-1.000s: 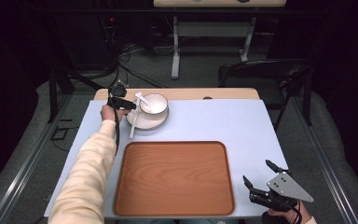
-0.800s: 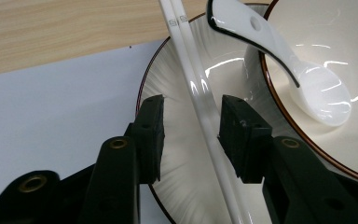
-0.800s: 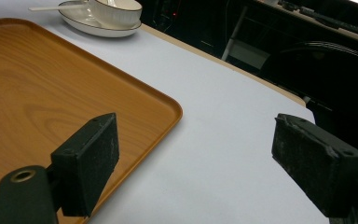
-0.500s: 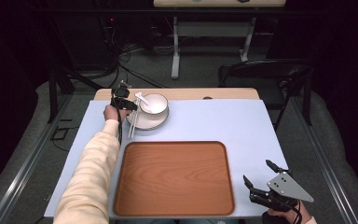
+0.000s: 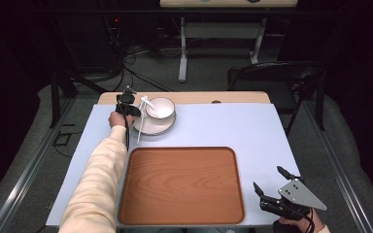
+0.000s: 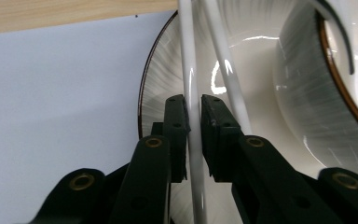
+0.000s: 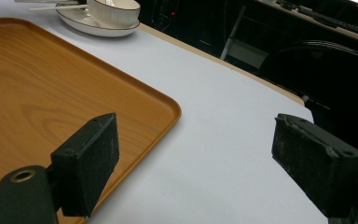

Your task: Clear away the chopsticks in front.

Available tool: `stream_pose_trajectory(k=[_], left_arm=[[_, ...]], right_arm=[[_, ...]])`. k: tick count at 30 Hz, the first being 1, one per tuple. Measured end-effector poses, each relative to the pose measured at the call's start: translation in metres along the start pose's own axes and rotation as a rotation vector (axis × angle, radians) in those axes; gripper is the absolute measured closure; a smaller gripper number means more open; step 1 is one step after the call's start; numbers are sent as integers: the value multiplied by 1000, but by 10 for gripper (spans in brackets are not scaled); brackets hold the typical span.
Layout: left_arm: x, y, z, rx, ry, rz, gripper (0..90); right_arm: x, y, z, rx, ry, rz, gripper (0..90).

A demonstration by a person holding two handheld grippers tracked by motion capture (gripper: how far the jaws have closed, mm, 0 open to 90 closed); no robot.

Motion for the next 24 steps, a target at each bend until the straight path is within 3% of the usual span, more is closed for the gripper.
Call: stream_pose_trajectory(k=[13, 24], left_arm=[[1, -7, 8, 10, 42, 44, 842], [-1, -8, 48, 24, 121, 83, 842]], right_arm=[[0, 0, 0, 2, 2, -2, 143], [0, 0, 0, 3, 0, 0, 143]])
Point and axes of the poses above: each handheld gripper's, and its own axes: z roughly backward along the jaws, x roughly out of its underside, y roughly to its right, the point moved 2 cm from there along -z, roughly forward along the jaws, and after that the axes turned 5 degrees about x, right-handed, at the moved point
